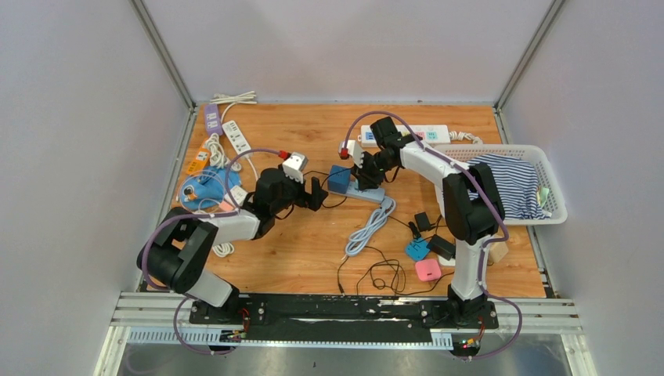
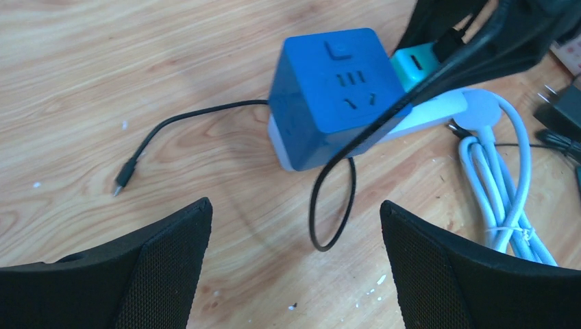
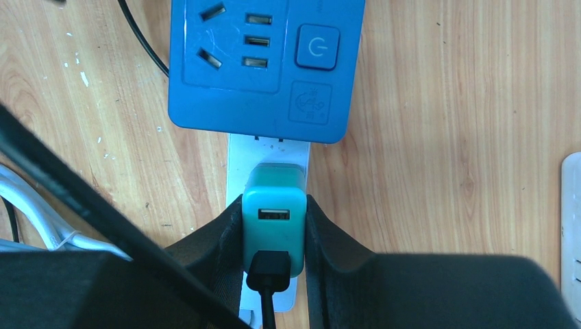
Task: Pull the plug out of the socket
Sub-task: Remove the plug from the socket.
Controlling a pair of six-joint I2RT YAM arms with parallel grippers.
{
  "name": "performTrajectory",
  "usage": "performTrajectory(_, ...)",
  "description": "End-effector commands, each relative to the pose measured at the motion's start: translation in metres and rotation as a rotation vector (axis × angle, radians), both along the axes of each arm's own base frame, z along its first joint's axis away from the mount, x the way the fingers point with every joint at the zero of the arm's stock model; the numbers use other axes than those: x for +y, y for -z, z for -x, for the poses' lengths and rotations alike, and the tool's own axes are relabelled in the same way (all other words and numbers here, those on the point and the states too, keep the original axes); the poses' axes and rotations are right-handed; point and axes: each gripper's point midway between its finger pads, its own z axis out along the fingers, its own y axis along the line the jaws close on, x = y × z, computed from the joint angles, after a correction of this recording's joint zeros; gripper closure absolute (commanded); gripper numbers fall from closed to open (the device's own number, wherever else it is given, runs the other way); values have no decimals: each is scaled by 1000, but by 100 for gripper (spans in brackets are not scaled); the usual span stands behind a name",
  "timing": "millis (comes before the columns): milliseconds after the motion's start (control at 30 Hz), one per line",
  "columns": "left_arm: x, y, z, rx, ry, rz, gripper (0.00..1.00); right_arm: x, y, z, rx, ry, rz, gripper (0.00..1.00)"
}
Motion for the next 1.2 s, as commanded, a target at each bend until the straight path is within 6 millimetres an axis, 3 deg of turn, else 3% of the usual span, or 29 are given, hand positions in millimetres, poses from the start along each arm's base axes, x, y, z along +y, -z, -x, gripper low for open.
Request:
performTrajectory(0,-19,-11,-6,-89,75,-2,7,-12,26,30,155,-8,54,95)
performTrajectory(100,-29,-14,-3,-126,98,-2,7,-9,25,31,162,-11,42,95)
performTrajectory(267,-41,-22,-15,-209,48,-16,6,-6,21,35,177,-18,21,95)
performTrajectory(500,-40,-40,-13,-311,23,90,6,-4,20,35,186,-14,11,95)
performTrajectory(867,-41,-25,-20,-260,-26,99,6,2,22,40,205,-19,8,95)
performTrajectory(1167,-54,-16,-18,-248,-10,55,9,10,15,46,250,-9,-39,95)
